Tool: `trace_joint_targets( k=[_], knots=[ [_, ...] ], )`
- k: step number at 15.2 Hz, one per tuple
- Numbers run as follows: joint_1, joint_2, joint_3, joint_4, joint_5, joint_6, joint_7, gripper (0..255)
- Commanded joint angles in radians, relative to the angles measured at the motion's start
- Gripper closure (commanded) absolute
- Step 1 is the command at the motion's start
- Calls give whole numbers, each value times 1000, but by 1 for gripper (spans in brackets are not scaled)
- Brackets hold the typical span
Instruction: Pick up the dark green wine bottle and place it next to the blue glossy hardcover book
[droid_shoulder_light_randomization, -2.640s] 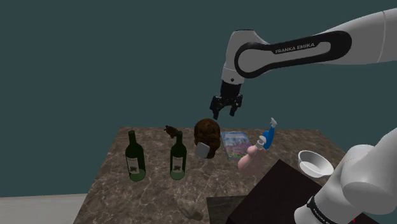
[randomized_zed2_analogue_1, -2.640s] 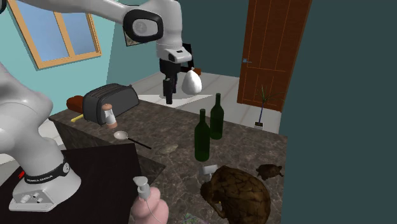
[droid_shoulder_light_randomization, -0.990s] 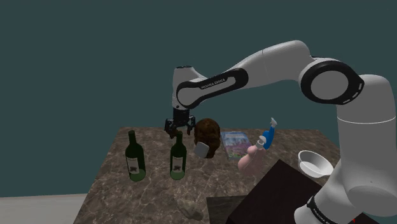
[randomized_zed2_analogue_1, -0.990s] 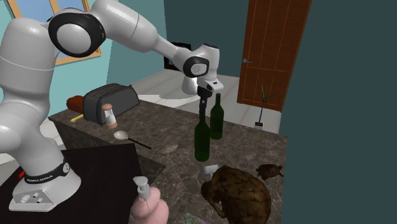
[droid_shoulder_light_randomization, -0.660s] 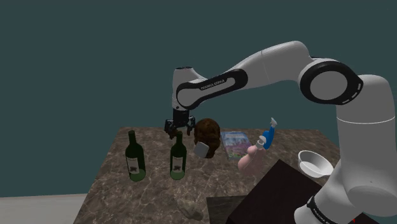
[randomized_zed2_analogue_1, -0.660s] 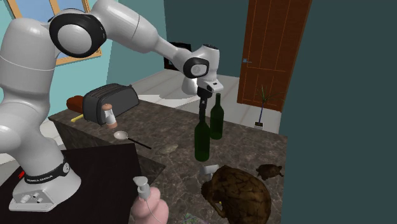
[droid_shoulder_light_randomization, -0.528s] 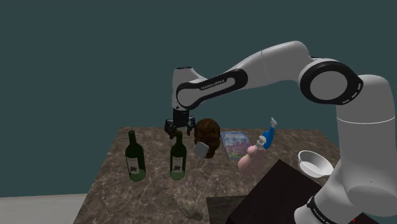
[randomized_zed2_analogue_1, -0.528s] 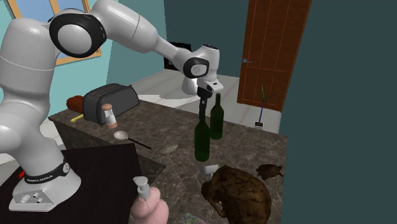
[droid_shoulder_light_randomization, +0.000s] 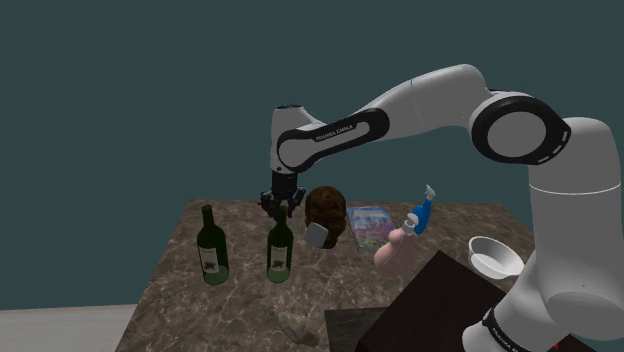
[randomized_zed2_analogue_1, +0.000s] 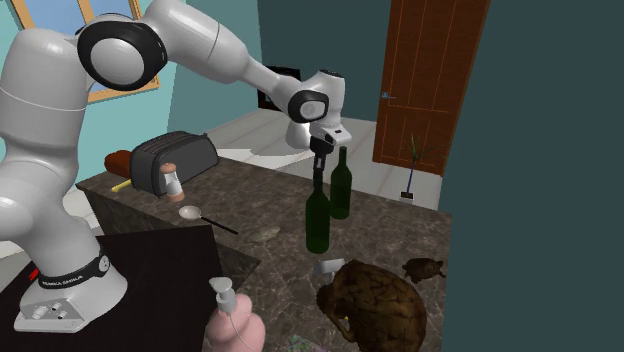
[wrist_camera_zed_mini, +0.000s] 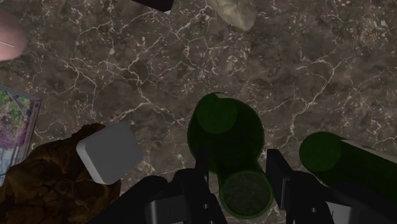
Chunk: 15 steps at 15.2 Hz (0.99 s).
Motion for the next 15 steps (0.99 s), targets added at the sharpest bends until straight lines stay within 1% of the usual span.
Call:
trace_joint_targets(
  k=[1, 2, 15],
  knots=[
    [0, 0, 0, 0, 0, 0, 0, 255],
    [0, 0, 0, 0, 0, 0, 0, 255],
    [-4, -69, 6, 74, 9, -143, 4, 255]
  ],
)
